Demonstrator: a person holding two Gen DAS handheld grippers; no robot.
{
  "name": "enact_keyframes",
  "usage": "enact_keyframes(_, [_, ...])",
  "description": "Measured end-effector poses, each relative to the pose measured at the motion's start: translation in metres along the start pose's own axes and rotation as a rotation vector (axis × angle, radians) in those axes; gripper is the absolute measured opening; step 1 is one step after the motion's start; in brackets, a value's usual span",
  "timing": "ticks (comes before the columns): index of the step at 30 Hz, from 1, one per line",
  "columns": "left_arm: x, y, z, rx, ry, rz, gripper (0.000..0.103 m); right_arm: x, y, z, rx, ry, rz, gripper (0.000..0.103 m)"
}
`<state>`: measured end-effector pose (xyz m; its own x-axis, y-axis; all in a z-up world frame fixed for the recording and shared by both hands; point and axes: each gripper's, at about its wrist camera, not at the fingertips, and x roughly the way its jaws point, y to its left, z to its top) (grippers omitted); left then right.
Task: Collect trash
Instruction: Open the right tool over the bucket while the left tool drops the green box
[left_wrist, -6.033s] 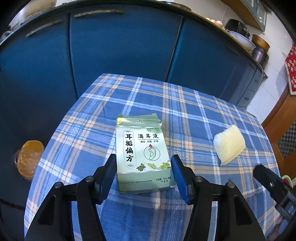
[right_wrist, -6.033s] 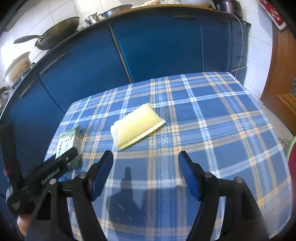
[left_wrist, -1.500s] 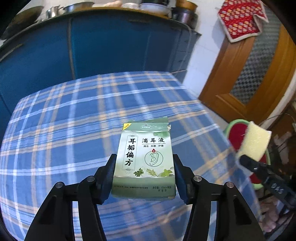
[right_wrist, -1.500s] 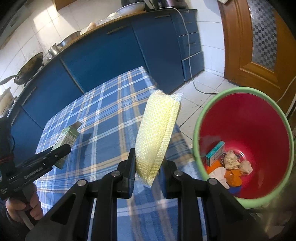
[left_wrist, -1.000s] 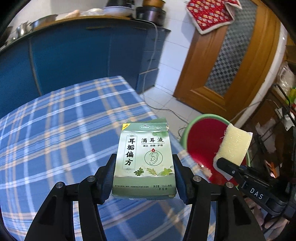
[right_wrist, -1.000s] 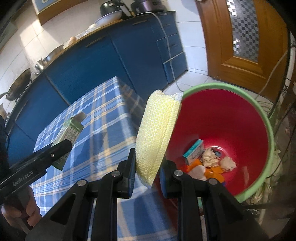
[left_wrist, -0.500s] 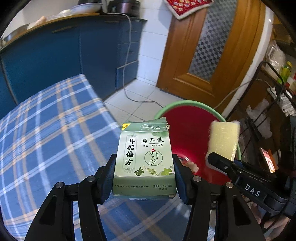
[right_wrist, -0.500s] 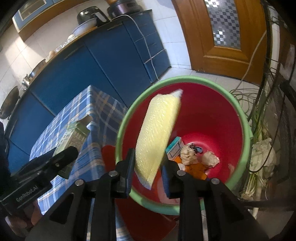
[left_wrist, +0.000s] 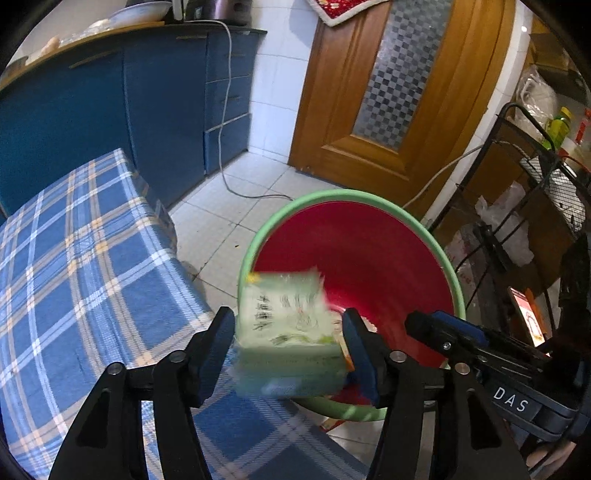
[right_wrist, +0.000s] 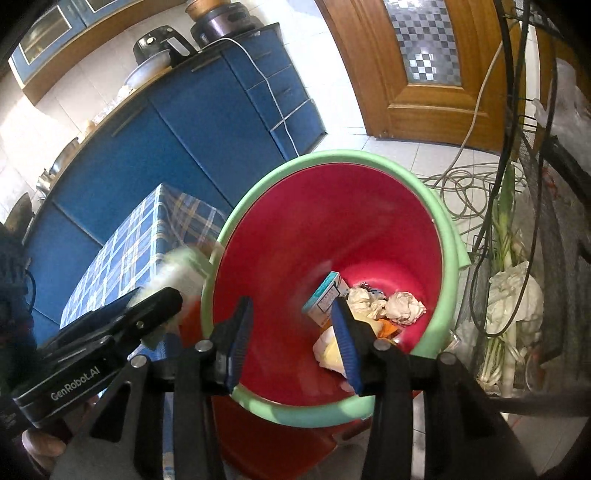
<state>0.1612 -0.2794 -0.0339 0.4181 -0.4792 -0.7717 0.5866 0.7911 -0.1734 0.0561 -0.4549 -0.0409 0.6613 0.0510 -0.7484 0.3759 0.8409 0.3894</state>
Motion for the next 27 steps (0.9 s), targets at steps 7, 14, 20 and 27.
enact_keyframes(7, [-0.012,0.000,-0.001,-0.003,-0.023,0.017,0.065,-0.009,0.002,-0.001,-0.002,-0.015,0.002,0.048])
enact_keyframes(14, [-0.038,0.013,-0.011,-0.028,-0.060,0.090,0.065,-0.022,0.013,-0.005,-0.030,-0.038,0.007,0.051])
enact_keyframes(20, [-0.069,0.024,-0.023,-0.058,-0.104,0.154,0.065,-0.037,0.034,-0.013,-0.076,-0.063,0.027,0.055])
enact_keyframes(27, [-0.104,0.042,-0.039,-0.113,-0.142,0.229,0.065,-0.053,0.063,-0.027,-0.140,-0.087,0.049,0.061])
